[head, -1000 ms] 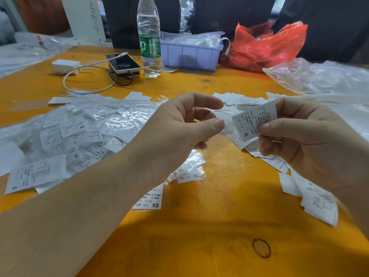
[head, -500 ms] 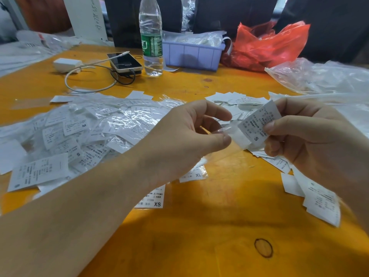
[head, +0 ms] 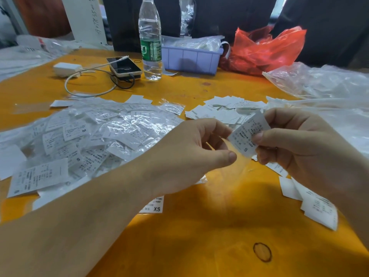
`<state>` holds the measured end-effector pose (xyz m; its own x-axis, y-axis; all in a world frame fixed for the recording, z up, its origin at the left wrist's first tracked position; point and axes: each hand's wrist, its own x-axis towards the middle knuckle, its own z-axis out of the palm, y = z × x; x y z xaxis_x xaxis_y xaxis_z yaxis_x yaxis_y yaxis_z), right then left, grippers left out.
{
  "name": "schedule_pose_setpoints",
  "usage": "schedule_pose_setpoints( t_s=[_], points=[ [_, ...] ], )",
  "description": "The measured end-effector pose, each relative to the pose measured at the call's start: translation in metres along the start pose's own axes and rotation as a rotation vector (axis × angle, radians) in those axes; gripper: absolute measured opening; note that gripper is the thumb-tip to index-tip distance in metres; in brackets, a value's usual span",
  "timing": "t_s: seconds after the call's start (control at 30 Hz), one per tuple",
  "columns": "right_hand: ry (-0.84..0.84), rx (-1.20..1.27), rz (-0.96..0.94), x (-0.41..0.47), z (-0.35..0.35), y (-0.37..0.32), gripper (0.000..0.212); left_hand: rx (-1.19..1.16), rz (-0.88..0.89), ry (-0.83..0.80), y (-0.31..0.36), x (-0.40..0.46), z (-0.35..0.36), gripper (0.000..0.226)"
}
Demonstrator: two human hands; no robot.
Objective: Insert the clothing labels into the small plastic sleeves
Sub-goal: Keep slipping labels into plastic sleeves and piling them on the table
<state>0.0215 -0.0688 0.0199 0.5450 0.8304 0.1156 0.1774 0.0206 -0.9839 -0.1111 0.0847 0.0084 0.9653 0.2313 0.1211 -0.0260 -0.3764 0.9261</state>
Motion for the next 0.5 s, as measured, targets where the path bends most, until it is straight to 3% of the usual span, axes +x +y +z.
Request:
schedule_pose_setpoints(
  t_s=[0.23,0.5],
  points=[
    [-0.037,-0.073,-0.053,-0.0011,-0.0002,0.0019,0.012,0.021,-0.019,-0.018,0.001,-0.0005,0.0011,0.009],
    [-0.065,-0.083,-0.042,-0.0021,0.0,-0.0011,0.037,-0.042,-0.033,-0.015,-0.0007,0.0005,0.0012,0.009]
  ],
)
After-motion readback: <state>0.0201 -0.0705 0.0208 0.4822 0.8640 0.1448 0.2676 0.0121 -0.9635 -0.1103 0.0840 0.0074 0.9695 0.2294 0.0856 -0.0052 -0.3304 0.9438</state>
